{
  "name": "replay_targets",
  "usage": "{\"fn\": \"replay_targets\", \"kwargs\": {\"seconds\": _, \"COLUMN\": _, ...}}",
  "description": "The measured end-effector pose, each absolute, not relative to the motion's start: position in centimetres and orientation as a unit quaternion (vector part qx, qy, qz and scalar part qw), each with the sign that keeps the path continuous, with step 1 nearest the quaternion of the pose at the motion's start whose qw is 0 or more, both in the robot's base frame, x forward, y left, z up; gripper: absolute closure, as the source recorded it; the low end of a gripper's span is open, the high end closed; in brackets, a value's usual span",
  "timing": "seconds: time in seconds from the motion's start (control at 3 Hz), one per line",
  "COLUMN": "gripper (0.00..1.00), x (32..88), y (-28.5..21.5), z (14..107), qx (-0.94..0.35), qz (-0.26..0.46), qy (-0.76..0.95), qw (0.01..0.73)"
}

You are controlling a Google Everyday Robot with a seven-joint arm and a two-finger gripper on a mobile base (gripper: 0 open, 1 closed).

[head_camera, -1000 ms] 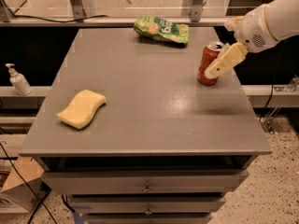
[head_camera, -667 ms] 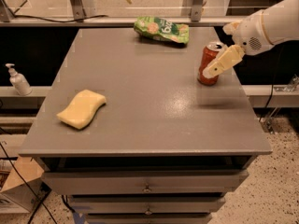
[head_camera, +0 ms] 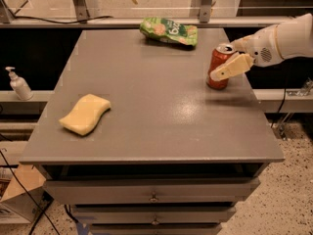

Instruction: Knock coke can over

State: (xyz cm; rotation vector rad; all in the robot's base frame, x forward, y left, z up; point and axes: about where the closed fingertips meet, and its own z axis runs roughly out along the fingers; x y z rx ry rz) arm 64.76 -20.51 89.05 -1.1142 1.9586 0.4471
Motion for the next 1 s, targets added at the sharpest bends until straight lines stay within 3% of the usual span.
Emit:
{"fn": "replay_targets", "kwargs": {"seconds": 0.67, "gripper": 0.64, "x": 64.3, "y": -18.0, "z": 90.5, "qx": -0.447, "qz": 0.217, "qy": 0.744, "qw": 0.447}}
{"fn": "replay_targets", "kwargs": {"seconds": 1.0, "gripper": 0.88, "x": 63.5, "y": -15.6, "z": 93.1, "qx": -0.494, "qz": 0.194, "qy": 0.727, "qw": 0.436}}
